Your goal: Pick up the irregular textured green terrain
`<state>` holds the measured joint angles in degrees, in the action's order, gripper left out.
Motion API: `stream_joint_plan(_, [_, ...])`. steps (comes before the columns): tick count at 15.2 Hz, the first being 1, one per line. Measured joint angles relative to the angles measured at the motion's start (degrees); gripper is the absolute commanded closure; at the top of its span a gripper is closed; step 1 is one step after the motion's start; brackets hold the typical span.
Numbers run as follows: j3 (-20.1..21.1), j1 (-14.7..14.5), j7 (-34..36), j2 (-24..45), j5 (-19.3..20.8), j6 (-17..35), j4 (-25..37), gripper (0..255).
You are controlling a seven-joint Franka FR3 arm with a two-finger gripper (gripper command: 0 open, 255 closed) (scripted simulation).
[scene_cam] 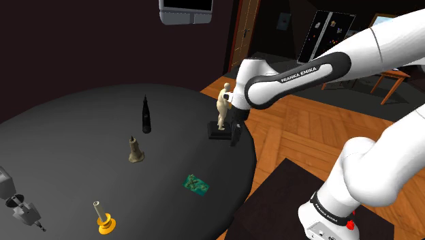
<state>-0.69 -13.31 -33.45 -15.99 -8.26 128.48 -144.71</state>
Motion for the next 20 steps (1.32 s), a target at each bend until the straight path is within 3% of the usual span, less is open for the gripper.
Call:
stream_joint_plan(11, [3.24,-6.78,-21.95,21.01,-9.17,14.54,8.30,0])
stream_joint_plan(20, [9.38,-8.73,-37.04,35.39,-13.36,21.80,16.63,0])
